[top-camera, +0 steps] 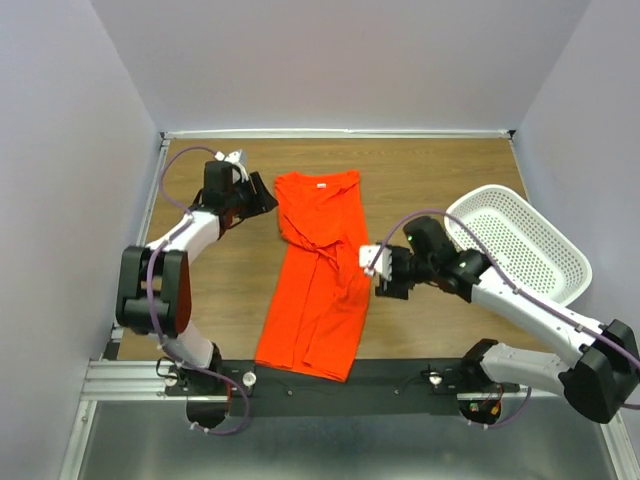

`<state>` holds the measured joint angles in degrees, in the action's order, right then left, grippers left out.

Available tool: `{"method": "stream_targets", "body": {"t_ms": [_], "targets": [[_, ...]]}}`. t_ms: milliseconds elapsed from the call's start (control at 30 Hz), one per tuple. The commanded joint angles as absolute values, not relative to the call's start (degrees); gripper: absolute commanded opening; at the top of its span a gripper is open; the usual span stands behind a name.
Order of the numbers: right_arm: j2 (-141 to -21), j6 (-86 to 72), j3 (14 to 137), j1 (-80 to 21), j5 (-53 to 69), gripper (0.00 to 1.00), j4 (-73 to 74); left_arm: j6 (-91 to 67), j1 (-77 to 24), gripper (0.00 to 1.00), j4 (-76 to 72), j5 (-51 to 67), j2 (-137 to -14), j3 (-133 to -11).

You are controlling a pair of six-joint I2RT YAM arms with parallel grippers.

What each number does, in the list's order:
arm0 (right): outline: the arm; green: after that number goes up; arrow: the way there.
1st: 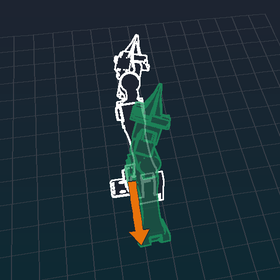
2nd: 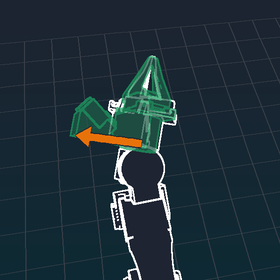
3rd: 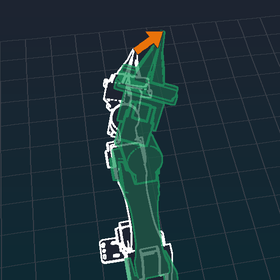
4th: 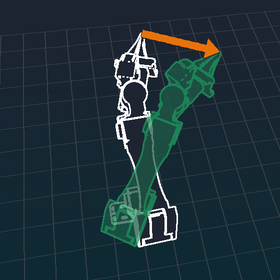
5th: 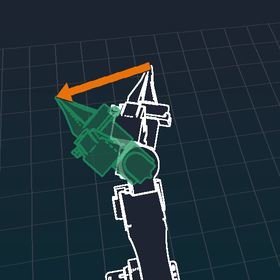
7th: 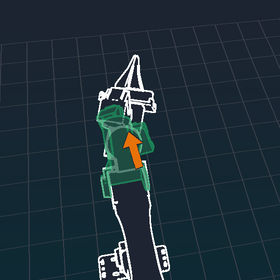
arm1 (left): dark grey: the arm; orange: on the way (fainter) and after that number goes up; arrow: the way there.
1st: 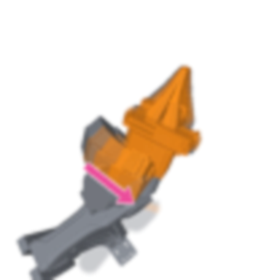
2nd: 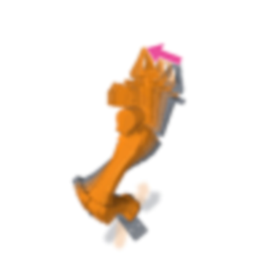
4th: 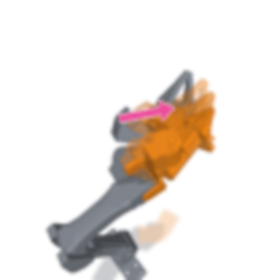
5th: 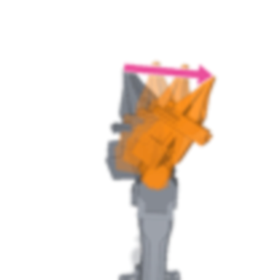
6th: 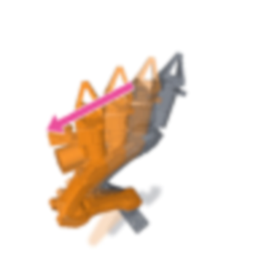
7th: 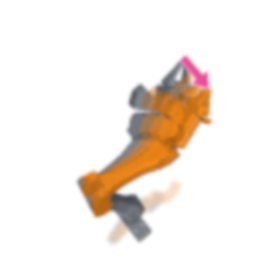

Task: Fold and stack the t-shirts
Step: Fold the tshirt

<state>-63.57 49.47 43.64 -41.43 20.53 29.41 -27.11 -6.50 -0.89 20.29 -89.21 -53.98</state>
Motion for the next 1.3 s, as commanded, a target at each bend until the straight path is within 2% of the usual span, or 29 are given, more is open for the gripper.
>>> {"method": "stream_targets", "body": {"t_ms": [0,133,233,267,433,567,700,767,800,867,1000,1100,1267], "targets": [[-65.37,29.91,47.28,-33.15,30.74,0.73,24.35,-27.95,-6.59,0.58,-1.67,16.69,-97.98,-63.18],[-70.31,23.74,49.65,-30.06,38.13,0.73,23.99,-26.11,-7.38,0.56,3.15,15.47,-108.00,-72.67],[-69.53,22.68,49.66,-29.88,38.59,0.73,23.56,-24.17,-7.38,0.54,4.21,16.96,-113.98,-76.81],[-69.00,22.33,49.40,-29.80,38.85,0.73,23.38,-23.39,-7.38,0.51,4.22,17.83,-116.26,-78.30],[-67.85,22.15,48.52,-29.71,38.50,0.73,23.03,-22.33,-7.38,0.50,6.50,17.93,-120.67,-81.64],[-67.41,21.97,48.43,-29.62,38.50,0.73,22.76,-21.62,-7.47,0.43,9.66,18.89,-123.22,-85.77],[-67.76,23.20,47.99,-29.53,41.91,0.73,23.11,-20.92,-7.47,0.30,14.06,19.16,-127.17,-91.75],[-67.85,29.59,47.81,-29.62,48.75,0.74,27.65,-20.83,-7.47,0.21,15.81,19.86,-128.31,-94.82],[-68.11,39.10,48.42,-29.97,53.56,0.74,30.64,-20.83,-7.47,0.13,16.60,20.21,-129.28,-96.49],[-68.20,49.61,48.43,-31.80,55.11,0.75,38.39,-20.48,-7.47,0.05,17.48,20.22,-130.42,-97.99],[-69.52,62.72,46.59,-40.15,42.07,0.78,38.85,-19.95,-7.38,0.00,20.39,19.42,-132.10,-102.21],[-73.11,63.81,44.92,-47.69,34.23,0.78,35.87,-19.95,-7.38,0.00,20.57,19.34,-132.27,-103.62],[-77.86,63.98,42.72,-53.96,27.52,0.77,28.58,-20.21,-7.38,0.00,21.35,19.60,-133.24,-107.13]]}}
